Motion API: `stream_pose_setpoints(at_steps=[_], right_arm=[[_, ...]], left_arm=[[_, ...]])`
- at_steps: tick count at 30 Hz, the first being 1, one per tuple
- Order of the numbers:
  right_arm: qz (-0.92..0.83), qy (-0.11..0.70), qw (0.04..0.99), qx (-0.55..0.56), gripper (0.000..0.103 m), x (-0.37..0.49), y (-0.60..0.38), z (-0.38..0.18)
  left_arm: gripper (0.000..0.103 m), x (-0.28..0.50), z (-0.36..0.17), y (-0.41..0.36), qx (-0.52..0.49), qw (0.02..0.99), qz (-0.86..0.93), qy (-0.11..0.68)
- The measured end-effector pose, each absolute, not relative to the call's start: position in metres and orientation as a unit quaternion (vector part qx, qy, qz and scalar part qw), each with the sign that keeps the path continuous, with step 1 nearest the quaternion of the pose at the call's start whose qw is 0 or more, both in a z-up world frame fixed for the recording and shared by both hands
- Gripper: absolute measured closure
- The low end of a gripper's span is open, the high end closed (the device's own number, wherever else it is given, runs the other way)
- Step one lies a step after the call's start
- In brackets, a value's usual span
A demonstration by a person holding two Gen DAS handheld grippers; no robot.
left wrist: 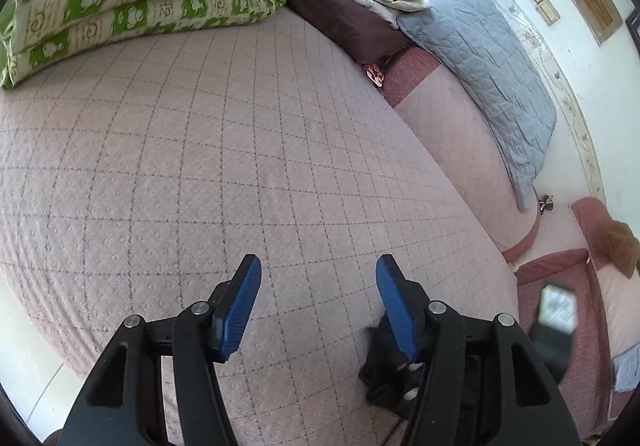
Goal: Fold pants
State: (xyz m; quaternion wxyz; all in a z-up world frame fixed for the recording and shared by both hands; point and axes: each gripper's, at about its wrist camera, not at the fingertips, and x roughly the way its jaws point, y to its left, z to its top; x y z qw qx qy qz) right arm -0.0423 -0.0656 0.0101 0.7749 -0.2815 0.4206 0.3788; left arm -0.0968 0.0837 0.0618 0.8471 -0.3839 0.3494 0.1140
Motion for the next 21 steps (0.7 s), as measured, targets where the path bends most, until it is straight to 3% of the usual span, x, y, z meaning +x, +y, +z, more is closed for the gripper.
stream_pose_setpoints(at_steps=[5, 9, 12, 14, 15, 16, 21], right_arm=[[0.362, 0.435, 0.805, -0.178, 0.084, -0.003, -0.081, 0.032], [0.358, 0.449, 0.811, -0.113, 0.055, 0.017, -0.088, 0.034], [0.353, 0.428, 0.827, -0.088, 0.055, 0.004, -0.097, 0.048], [0.35, 0.433, 0.826, -0.086, 0.065, -0.01, -0.107, 0.048], [0.352, 0.439, 0.822, -0.09, 0.075, -0.019, -0.111, 0.043], [0.354, 0.446, 0.816, -0.096, 0.077, -0.027, -0.114, 0.036], [0.384, 0.481, 0.78, -0.113, 0.076, -0.077, -0.113, -0.002]], left_arm=[[0.044, -0.097, 0.056, 0.095, -0.402, 0.839, 0.103, 0.353], [0.044, -0.097, 0.057, 0.099, -0.403, 0.839, 0.1, 0.351], [0.044, -0.097, 0.058, 0.104, -0.397, 0.843, 0.1, 0.35], [0.044, -0.096, 0.058, 0.104, -0.397, 0.843, 0.098, 0.351], [0.043, -0.095, 0.058, 0.103, -0.396, 0.842, 0.097, 0.353], [0.043, -0.093, 0.058, 0.101, -0.394, 0.843, 0.096, 0.354], [0.043, -0.085, 0.06, 0.087, -0.377, 0.849, 0.084, 0.361]])
